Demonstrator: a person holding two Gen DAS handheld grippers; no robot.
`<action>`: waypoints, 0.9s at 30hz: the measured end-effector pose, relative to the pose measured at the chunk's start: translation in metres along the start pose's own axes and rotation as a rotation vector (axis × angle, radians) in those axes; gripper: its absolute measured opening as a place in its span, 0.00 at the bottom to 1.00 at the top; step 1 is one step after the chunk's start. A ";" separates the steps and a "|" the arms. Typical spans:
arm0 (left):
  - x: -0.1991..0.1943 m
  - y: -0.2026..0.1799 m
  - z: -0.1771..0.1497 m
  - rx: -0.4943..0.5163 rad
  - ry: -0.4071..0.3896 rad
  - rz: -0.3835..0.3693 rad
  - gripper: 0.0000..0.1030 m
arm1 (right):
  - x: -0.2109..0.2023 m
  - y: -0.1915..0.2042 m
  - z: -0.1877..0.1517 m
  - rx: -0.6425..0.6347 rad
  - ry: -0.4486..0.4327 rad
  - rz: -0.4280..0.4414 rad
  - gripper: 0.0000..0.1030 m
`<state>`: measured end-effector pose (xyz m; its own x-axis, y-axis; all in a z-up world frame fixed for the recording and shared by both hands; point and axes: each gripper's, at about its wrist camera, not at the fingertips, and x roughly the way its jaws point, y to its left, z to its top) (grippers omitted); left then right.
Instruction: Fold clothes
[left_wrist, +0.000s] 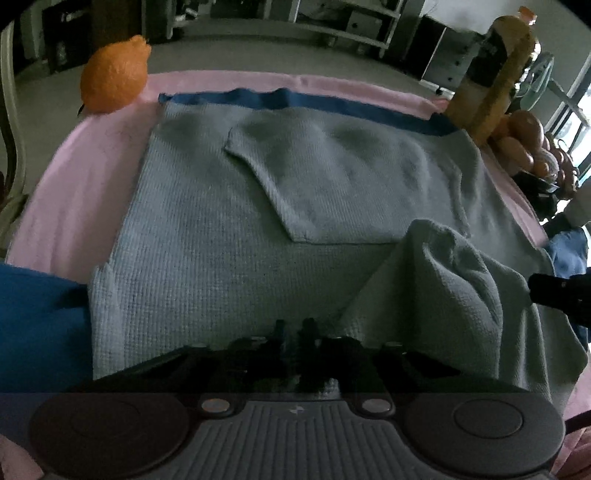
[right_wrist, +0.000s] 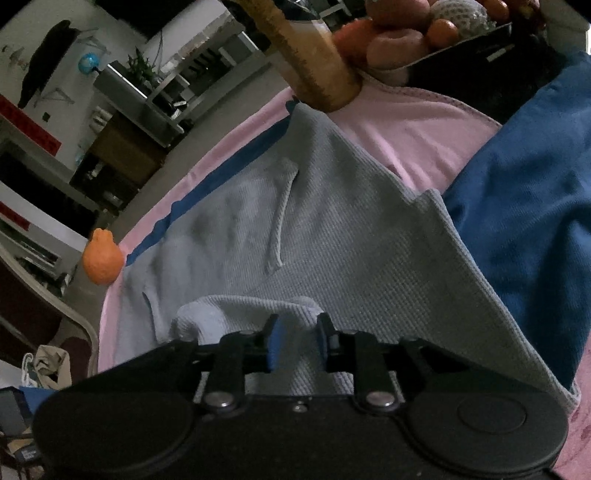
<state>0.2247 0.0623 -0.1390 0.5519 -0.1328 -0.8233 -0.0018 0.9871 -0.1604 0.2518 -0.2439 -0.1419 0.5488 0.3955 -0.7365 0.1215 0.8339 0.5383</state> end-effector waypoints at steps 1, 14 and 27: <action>-0.003 -0.002 -0.001 0.004 -0.031 0.022 0.05 | 0.002 0.001 0.000 -0.009 0.001 -0.012 0.20; -0.030 0.004 -0.012 -0.022 -0.168 0.244 0.29 | -0.016 0.002 -0.007 -0.092 -0.019 -0.101 0.40; -0.066 -0.030 -0.092 0.076 -0.050 0.080 0.11 | -0.051 -0.029 -0.058 0.037 0.131 0.133 0.02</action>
<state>0.1114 0.0334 -0.1297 0.5935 -0.0508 -0.8032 0.0146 0.9985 -0.0523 0.1719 -0.2662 -0.1439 0.4499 0.5503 -0.7034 0.0870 0.7569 0.6477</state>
